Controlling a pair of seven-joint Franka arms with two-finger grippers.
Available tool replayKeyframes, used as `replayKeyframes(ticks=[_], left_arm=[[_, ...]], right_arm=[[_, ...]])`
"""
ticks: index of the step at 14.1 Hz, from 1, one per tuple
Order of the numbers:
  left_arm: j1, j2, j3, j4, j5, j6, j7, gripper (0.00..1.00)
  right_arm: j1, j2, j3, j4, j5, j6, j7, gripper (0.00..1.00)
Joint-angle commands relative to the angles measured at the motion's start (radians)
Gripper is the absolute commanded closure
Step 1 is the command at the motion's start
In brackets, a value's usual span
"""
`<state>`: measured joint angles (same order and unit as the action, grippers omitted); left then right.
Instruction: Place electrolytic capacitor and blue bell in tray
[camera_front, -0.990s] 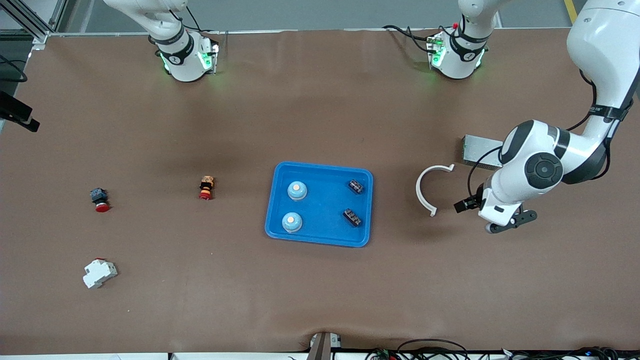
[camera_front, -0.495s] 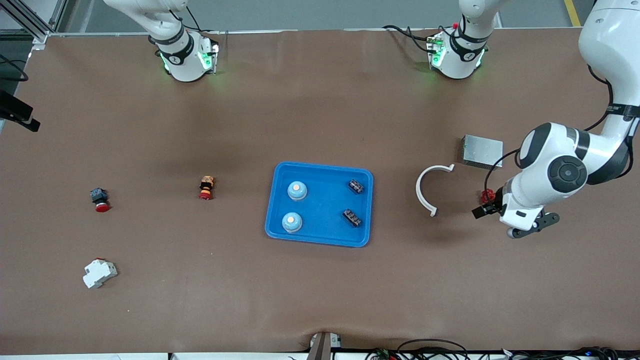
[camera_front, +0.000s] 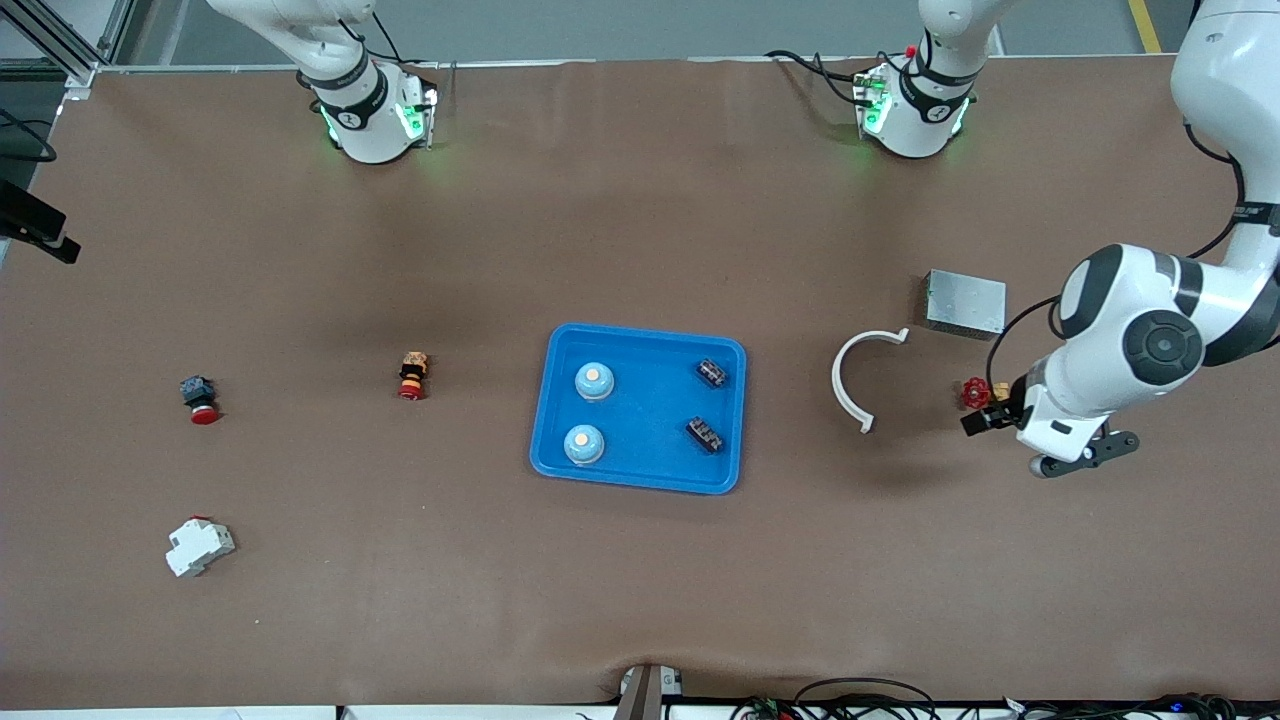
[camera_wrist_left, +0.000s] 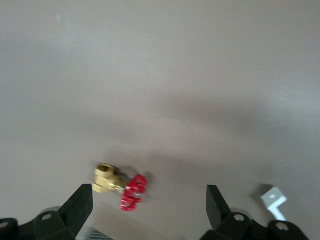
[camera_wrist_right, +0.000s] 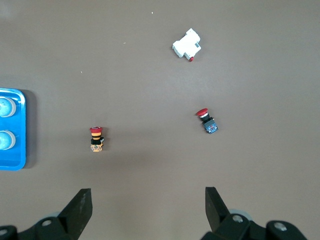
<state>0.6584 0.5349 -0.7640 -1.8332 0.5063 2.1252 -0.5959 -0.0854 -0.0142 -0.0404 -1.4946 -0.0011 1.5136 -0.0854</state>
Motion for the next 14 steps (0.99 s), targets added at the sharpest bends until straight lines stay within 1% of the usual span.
replayKeyframes(ticks=[1,3,4,8,9,12,14], left_arm=[[0.062,-0.091,0.003,-0.035,-0.111,0.004,0.217,0.0],[0.058,-0.166,0.058,-0.06,-0.237,0.004,0.388,0.0],[0.059,-0.193,0.063,-0.07,-0.258,0.002,0.427,0.0],[0.069,-0.334,0.075,-0.122,-0.333,-0.004,0.504,0.0],[0.069,-0.366,0.075,-0.132,-0.348,-0.004,0.505,0.0],[0.093,-0.458,0.077,-0.144,-0.446,-0.002,0.511,0.0],[0.098,-0.524,0.075,-0.159,-0.465,-0.002,0.515,0.0]], right_arm=[[-0.019,-0.003,0.011,0.001,-0.002,0.007,-0.013,0.0],[-0.019,-0.003,0.011,0.001,-0.002,0.005,-0.013,0.0],[-0.019,-0.003,0.011,-0.001,-0.002,0.004,-0.011,0.0],[-0.017,-0.004,0.011,-0.003,0.001,-0.006,-0.002,0.0],[-0.017,-0.004,0.011,-0.003,0.001,-0.004,-0.002,0.0],[-0.016,-0.003,0.011,-0.003,0.001,0.0,-0.002,0.0],[-0.014,-0.003,0.011,-0.003,0.001,-0.004,-0.002,0.0]])
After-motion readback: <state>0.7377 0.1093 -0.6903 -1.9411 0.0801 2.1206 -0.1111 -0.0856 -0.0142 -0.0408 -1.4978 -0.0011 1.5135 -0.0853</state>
